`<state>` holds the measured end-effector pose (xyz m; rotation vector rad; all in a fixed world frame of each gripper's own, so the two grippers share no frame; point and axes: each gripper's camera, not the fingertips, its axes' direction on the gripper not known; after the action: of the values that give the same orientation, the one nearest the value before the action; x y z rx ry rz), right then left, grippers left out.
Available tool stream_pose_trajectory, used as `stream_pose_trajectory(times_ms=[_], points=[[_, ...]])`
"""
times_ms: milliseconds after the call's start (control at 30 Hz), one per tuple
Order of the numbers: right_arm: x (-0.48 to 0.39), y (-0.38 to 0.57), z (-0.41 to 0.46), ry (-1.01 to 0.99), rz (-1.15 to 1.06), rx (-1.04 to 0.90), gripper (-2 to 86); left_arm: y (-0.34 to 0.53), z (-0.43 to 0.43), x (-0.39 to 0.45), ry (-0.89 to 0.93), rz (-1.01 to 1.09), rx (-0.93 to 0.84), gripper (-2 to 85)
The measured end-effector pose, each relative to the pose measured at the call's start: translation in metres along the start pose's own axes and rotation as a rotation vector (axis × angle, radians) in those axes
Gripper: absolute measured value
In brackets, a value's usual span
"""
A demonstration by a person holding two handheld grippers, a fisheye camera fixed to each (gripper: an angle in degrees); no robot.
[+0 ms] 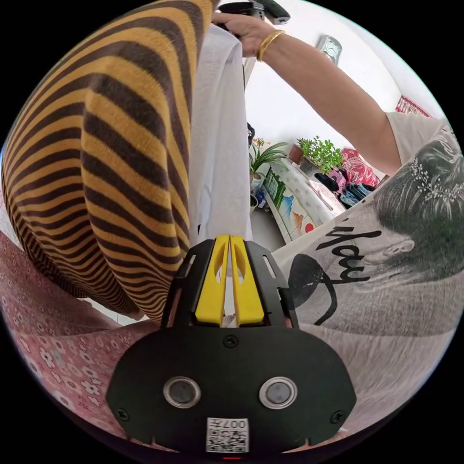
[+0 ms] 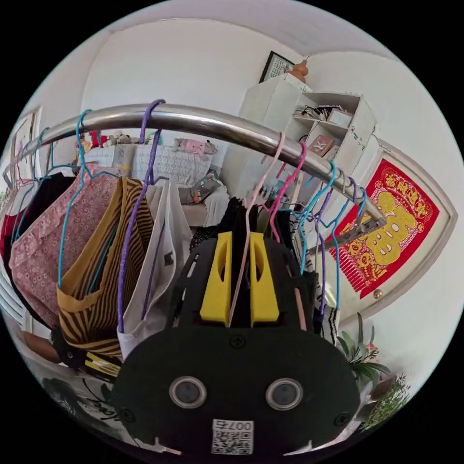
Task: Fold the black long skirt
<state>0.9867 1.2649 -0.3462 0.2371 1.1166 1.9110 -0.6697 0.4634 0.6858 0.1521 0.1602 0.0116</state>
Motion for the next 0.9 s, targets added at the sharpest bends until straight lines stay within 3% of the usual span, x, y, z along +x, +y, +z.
stream_pose_trajectory(times_ms=[133,233,367,500,700,900], points=[[-0.024,-0.012,0.026,0.142,-0.012,-0.054,0.3,0.004,-0.017,-0.002,0.007,-0.01,0.001,-1.0],[-0.015,-0.015,0.015,0.01,0.031,-0.006,0.1,0.009,-0.031,-0.004,0.002,-0.018,-0.002,-1.0],[-0.016,-0.024,-0.032,0.047,0.054,0.15,0.0,0.017,-0.054,-0.01,-0.007,-0.048,-0.012,-0.9],[-0.018,-0.017,-0.039,0.024,0.019,0.12,0.0,0.016,-0.077,-0.012,-0.001,-0.058,0.001,-0.8],[-0.012,0.094,-0.057,-0.042,0.073,0.173,0.0,0.003,-0.117,-0.001,-0.02,-0.026,0.063,4.4],[-0.017,0.202,-0.134,0.016,0.089,0.185,0.0,-0.046,-0.162,0.043,-0.02,0.139,0.139,10.5]])
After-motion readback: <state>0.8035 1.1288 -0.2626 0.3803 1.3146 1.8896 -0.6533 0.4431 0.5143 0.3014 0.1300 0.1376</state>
